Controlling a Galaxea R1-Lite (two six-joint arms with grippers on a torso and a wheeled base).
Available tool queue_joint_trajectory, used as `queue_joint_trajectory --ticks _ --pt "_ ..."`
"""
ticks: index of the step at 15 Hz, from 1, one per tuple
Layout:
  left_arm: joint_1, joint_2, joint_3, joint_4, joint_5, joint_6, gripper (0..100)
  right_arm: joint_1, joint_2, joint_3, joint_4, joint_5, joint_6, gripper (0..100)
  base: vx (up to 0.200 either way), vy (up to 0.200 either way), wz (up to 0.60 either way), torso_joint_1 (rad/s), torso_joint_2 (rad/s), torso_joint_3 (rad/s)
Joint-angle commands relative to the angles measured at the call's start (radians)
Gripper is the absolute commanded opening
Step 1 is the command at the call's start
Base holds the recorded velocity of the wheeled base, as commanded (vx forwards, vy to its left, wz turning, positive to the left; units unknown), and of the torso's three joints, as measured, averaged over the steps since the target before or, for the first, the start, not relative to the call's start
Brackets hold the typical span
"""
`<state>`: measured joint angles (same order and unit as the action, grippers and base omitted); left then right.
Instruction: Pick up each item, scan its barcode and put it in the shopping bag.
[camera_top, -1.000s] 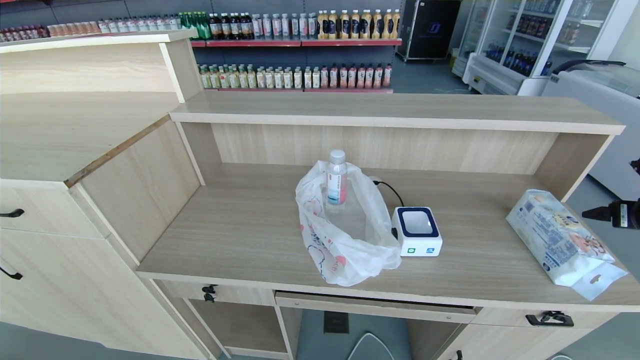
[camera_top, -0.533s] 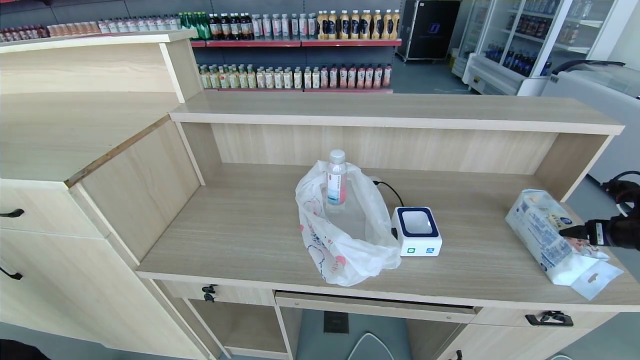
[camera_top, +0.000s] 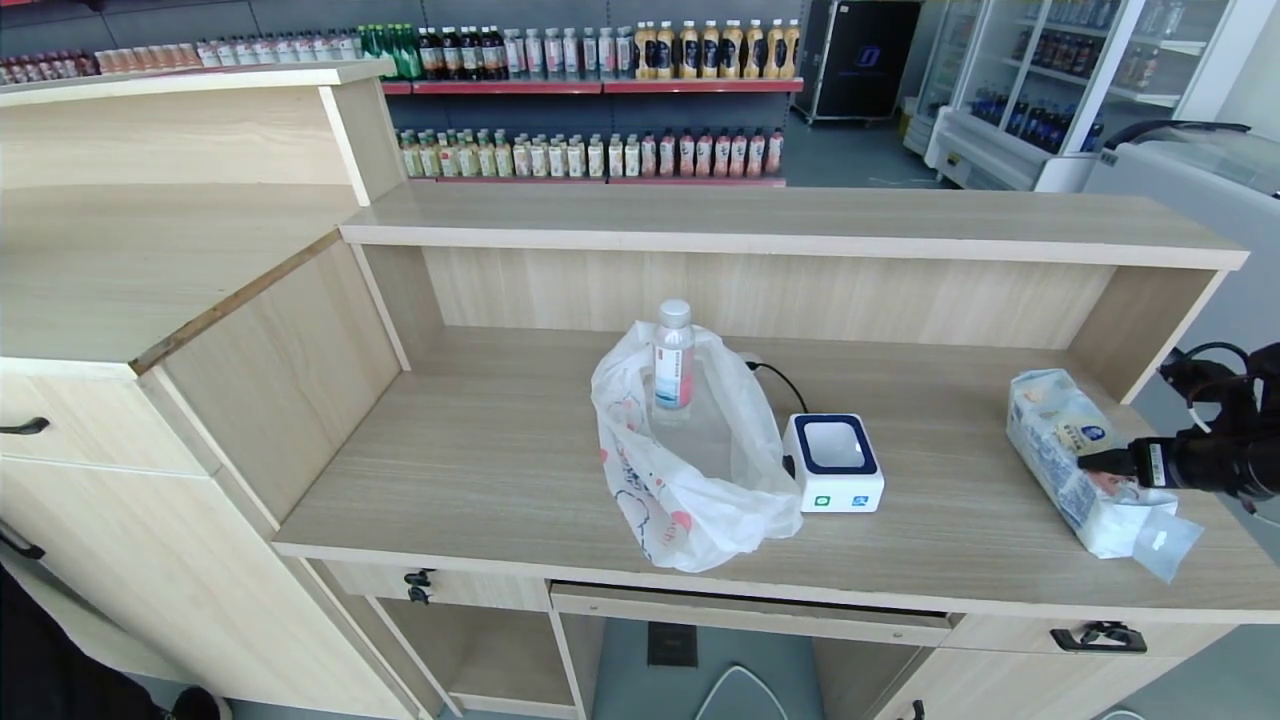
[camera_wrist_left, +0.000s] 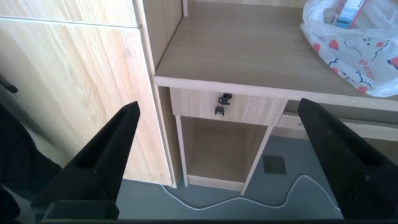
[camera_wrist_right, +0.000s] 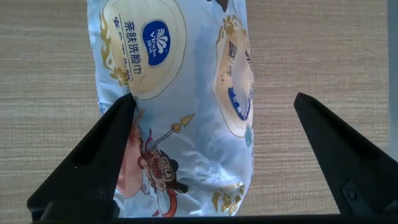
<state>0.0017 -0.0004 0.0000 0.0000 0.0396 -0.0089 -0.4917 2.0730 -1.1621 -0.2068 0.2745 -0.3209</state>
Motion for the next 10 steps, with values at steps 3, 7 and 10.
queue_joint_trajectory --ticks 3,7,10 --pt "0.000 0.000 0.000 0.000 0.000 0.000 100 -0.031 -0.005 -0.004 -0.048 0.014 -0.001 100 0.000 0.000 0.00 0.000 0.00 0.000" --pt "0.000 0.000 0.000 0.000 0.000 0.000 100 -0.084 -0.021 0.010 -0.056 0.117 -0.040 100 0.000 0.000 0.00 0.000 0.00 0.000" --pt "0.000 0.000 0.000 0.000 0.000 0.000 100 -0.084 -0.033 0.010 -0.056 0.200 -0.040 100 0.000 0.000 0.00 0.000 0.00 0.000"
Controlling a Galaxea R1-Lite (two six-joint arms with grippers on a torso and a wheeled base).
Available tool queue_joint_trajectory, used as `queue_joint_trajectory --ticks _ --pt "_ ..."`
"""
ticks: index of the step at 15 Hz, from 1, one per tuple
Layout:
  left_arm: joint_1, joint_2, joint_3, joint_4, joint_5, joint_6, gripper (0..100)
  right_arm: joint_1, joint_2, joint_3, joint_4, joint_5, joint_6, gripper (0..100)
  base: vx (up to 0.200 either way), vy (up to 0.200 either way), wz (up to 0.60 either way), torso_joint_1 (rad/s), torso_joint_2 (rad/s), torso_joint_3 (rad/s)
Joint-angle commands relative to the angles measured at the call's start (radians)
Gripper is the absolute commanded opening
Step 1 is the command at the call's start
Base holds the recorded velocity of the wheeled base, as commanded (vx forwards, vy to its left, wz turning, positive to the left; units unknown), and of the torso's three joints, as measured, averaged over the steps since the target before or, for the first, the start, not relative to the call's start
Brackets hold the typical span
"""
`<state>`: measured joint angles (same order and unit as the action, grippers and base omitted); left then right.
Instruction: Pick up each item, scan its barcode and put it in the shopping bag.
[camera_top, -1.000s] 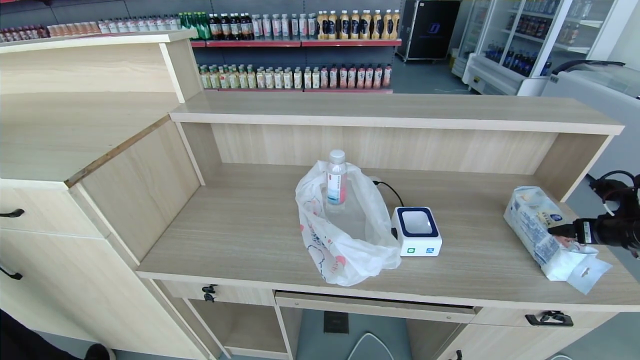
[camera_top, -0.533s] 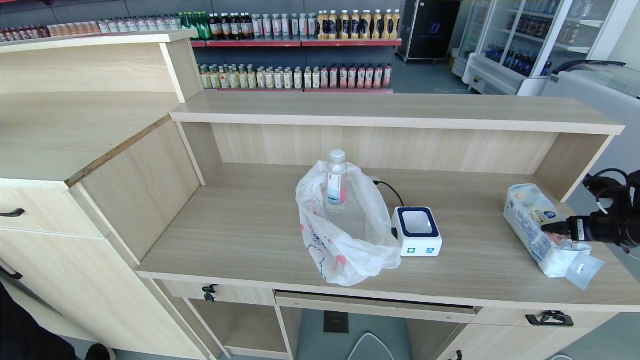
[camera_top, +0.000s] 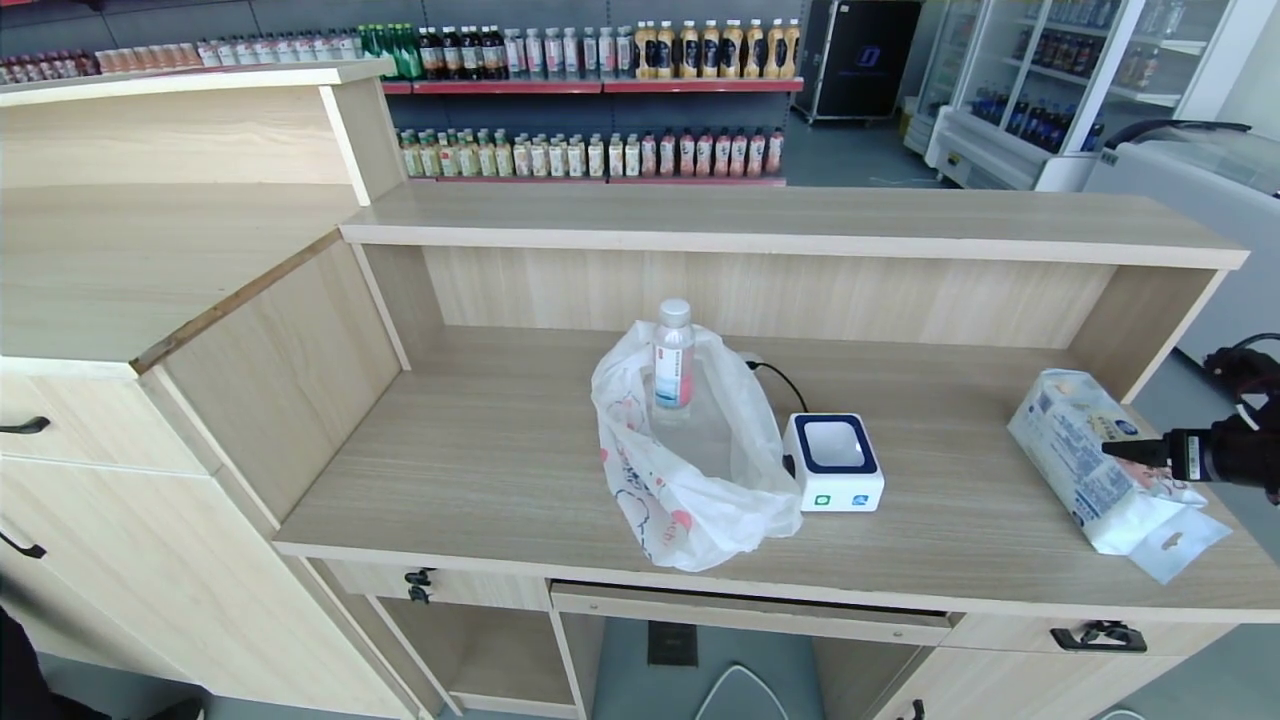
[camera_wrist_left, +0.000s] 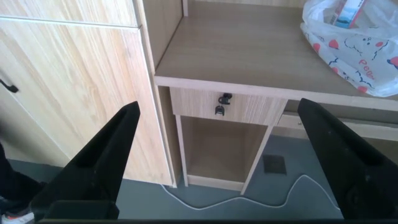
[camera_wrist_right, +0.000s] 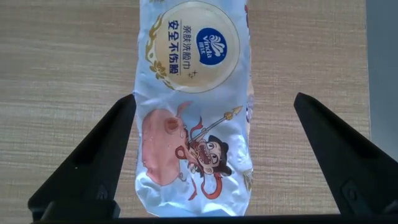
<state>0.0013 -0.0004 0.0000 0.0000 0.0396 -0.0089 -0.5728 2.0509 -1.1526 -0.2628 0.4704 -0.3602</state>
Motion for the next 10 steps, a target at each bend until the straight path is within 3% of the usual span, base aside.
queue_joint_trajectory --ticks 1,10 --pt "0.000 0.000 0.000 0.000 0.000 0.000 100 -0.001 -0.017 0.004 0.000 0.019 -0.005 100 0.000 0.000 0.00 0.000 0.00 0.000" --pt "0.000 0.000 0.000 0.000 0.000 0.000 100 0.051 0.134 -0.021 -0.003 0.014 -0.031 100 0.000 0.000 0.00 0.000 0.00 0.000"
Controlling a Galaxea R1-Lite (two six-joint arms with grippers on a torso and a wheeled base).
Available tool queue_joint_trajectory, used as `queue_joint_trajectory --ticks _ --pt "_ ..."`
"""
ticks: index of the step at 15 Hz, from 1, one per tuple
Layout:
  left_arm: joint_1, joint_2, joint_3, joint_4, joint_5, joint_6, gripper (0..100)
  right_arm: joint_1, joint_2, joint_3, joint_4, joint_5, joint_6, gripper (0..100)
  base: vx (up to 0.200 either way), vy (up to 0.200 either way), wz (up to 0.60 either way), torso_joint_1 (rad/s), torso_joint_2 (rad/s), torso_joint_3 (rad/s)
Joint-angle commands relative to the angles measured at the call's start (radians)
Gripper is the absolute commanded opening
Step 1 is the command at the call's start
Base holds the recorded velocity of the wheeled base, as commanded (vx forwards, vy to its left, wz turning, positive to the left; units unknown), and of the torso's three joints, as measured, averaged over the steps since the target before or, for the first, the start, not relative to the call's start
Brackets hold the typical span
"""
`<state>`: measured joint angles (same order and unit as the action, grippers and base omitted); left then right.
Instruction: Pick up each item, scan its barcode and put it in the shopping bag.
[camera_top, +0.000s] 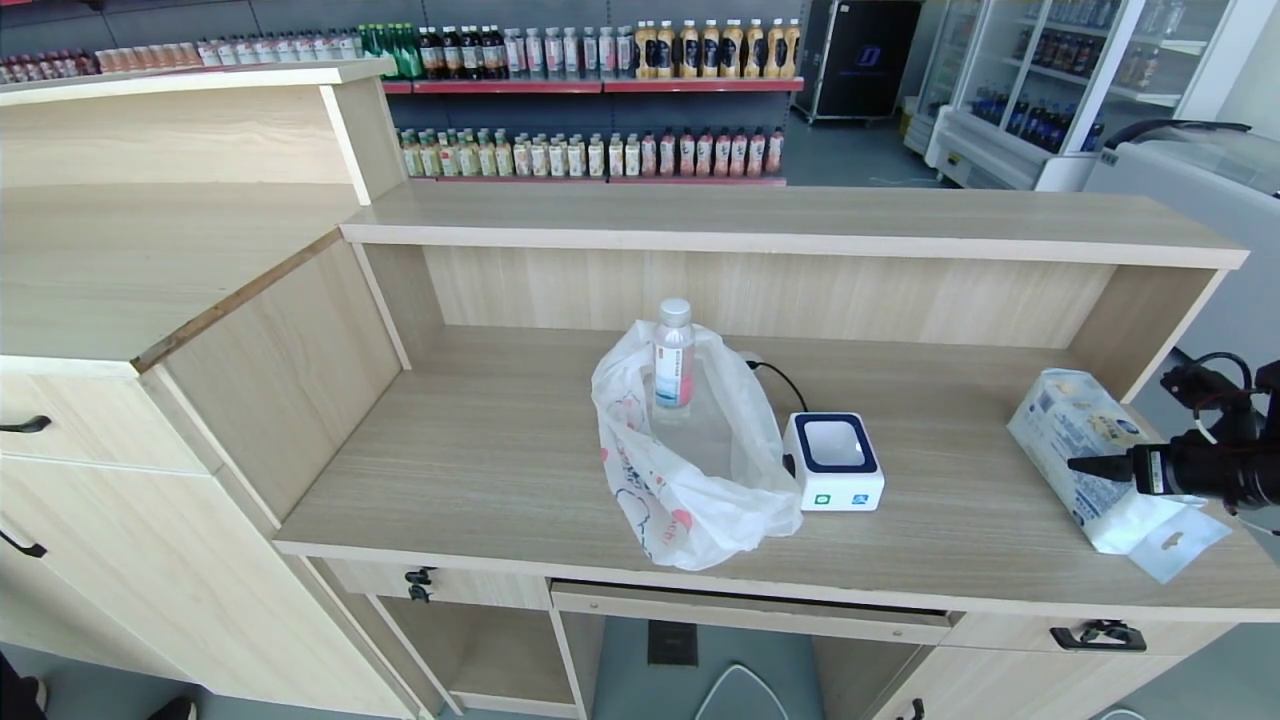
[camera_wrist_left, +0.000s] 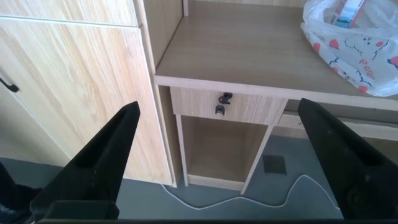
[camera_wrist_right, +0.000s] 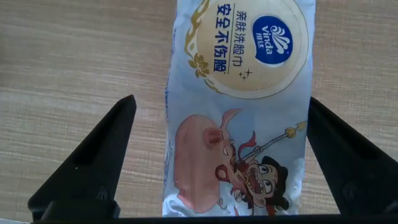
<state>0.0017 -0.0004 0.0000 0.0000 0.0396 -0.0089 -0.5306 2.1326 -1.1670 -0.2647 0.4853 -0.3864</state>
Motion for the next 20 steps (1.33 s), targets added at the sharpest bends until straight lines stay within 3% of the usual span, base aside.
queue_joint_trajectory --ticks 1,7,8,14,18,20 --pt "0.000 0.000 0.000 0.000 0.000 0.000 100 0.012 0.084 -0.013 -0.001 -0.001 -0.062 100 0.000 0.000 0.00 0.000 0.00 0.000" --pt "0.000 0.000 0.000 0.000 0.000 0.000 100 0.015 0.138 -0.029 -0.001 -0.008 -0.118 100 0.000 0.000 0.00 0.000 0.00 0.000" --pt "0.000 0.000 0.000 0.000 0.000 0.000 100 0.015 0.135 -0.029 -0.001 -0.010 -0.131 0 0.000 0.000 0.00 0.000 0.00 0.000" --pt "0.000 0.000 0.000 0.000 0.000 0.000 100 0.027 -0.033 0.029 0.002 0.004 -0.129 0 0.000 0.000 0.00 0.000 0.00 0.000" --pt "0.000 0.000 0.000 0.000 0.000 0.000 100 0.027 -0.270 0.095 0.058 0.234 -0.094 0 0.000 0.000 0.00 0.000 0.00 0.000" --pt "0.000 0.000 0.000 0.000 0.000 0.000 100 0.024 -0.419 0.110 0.214 0.398 -0.108 0 0.000 0.000 0.00 0.000 0.00 0.000"
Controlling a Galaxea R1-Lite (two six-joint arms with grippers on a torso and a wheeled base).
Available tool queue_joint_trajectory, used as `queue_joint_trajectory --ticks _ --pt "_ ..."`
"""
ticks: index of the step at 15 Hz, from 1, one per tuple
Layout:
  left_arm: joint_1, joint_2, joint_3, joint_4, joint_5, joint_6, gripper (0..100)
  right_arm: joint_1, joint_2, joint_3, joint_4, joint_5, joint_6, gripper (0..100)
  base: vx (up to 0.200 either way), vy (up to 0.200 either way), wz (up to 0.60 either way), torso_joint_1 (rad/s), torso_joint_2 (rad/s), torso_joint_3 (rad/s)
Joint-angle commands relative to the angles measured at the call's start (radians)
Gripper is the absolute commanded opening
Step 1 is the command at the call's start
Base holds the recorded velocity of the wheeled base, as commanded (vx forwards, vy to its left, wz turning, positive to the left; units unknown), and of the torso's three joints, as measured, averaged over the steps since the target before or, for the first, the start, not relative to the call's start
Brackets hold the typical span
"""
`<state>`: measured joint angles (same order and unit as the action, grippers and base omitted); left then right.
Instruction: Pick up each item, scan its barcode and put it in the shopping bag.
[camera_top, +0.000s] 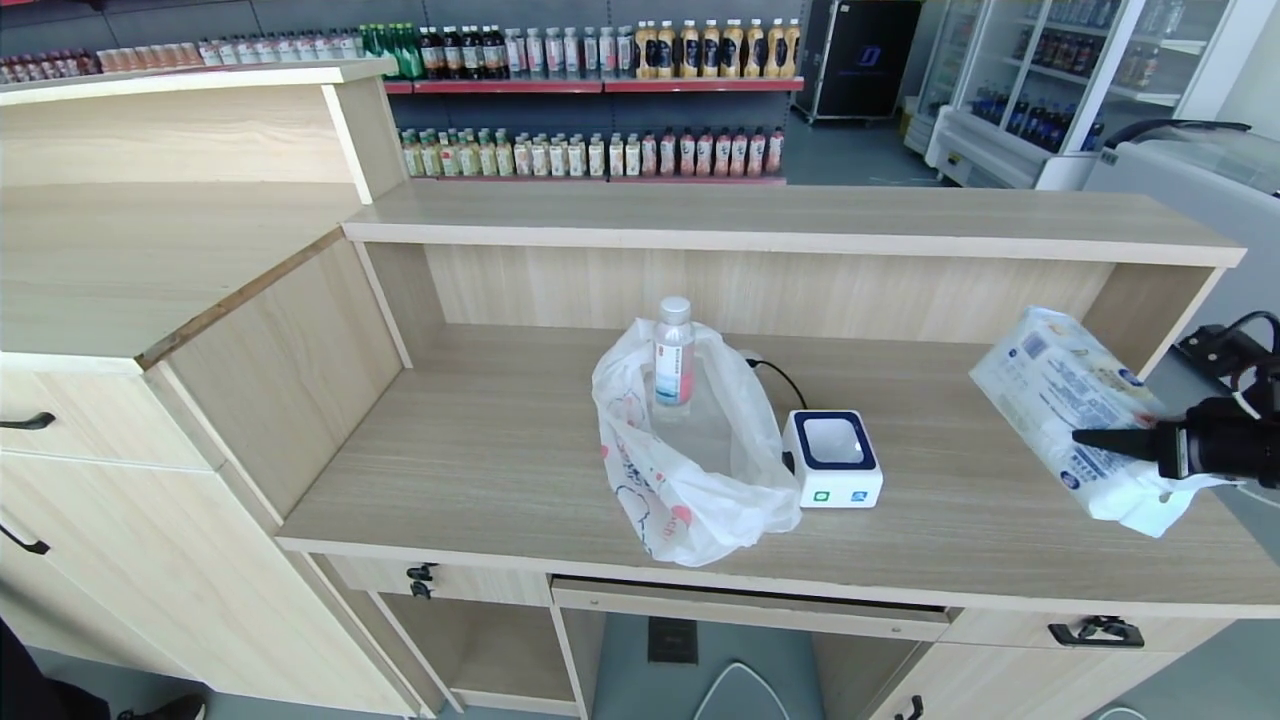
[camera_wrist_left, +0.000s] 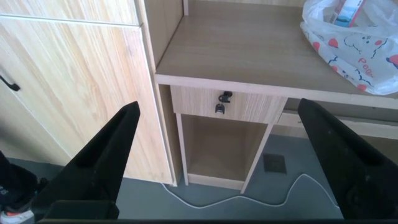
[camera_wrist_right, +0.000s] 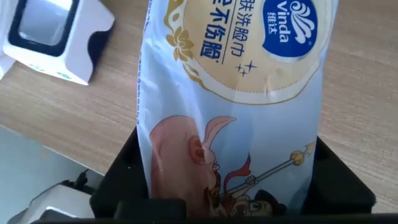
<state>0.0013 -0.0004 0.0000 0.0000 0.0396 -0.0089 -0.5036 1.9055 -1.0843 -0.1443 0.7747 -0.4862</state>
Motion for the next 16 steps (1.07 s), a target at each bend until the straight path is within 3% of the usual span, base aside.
queue_joint_trajectory --ticks 1,3,8,9,11,12,14,16 --pt "0.000 0.000 0.000 0.000 0.000 0.000 100 -0.003 -0.258 0.030 0.184 0.160 -0.045 0 0.000 0.000 0.00 0.000 0.00 0.000" --pt "0.000 0.000 0.000 0.000 0.000 0.000 100 0.002 -0.341 0.046 0.276 0.247 -0.060 0 0.000 0.000 0.00 0.000 0.00 0.000" --pt "0.000 0.000 0.000 0.000 0.000 0.000 100 0.120 -0.493 0.152 0.284 0.284 -0.061 0 0.000 0.000 0.00 0.000 0.00 0.000" --pt "0.000 0.000 0.000 0.000 0.000 0.000 100 0.215 -0.591 0.214 0.285 0.284 -0.060 0 0.000 0.000 0.00 0.000 0.00 0.000" --pt "0.000 0.000 0.000 0.000 0.000 0.000 100 0.264 -0.642 0.251 0.285 0.282 -0.060 0 0.000 0.000 0.00 0.000 0.00 0.000" --pt "0.000 0.000 0.000 0.000 0.000 0.000 100 0.355 -0.723 0.293 0.308 0.281 -0.048 0 0.000 0.000 0.00 0.000 0.00 0.000" --pt "0.000 0.000 0.000 0.000 0.000 0.000 100 0.479 -0.783 0.285 0.393 0.275 -0.040 0 0.000 0.000 0.00 0.000 0.00 0.000" --pt "0.000 0.000 0.000 0.000 0.000 0.000 100 0.542 -0.790 0.287 0.397 0.267 -0.038 0 0.000 0.000 0.00 0.000 0.00 0.000"
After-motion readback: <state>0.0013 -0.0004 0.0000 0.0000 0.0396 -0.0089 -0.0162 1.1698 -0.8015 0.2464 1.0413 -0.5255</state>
